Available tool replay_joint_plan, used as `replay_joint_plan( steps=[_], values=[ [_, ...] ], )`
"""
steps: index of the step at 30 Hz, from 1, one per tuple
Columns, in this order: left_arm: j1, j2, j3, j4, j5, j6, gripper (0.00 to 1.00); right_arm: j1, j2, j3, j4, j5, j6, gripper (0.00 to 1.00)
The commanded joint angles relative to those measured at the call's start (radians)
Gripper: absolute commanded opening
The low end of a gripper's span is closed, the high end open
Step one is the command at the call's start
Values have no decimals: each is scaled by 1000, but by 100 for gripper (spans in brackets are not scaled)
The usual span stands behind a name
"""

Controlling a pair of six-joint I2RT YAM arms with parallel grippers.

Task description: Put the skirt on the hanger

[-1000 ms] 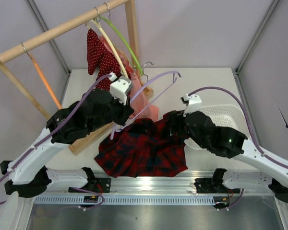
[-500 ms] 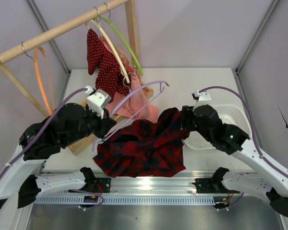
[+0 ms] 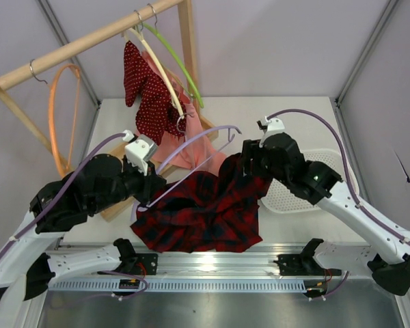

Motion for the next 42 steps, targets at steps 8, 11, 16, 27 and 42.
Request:
replay_joint_plan(
  steps=[8,11,16,27,42],
  values=[
    [-5,-43,-2,76,-22,-26,0,86,210,87,-73,126,33,68],
    [-5,-52,0,75,-26,-26,0,83,224,69,-76,148,13,66],
    [-5,-54,4,64,-30,-29,0,56,241,69,-88,145,15,14],
    [-5,-96,-20,82,-46,-19,0,23,-207,-256,434,-190,168,0],
    [-5,-172,-89,78,39,-11,0,14,-316,-300,-80,111,241,41]
  ],
)
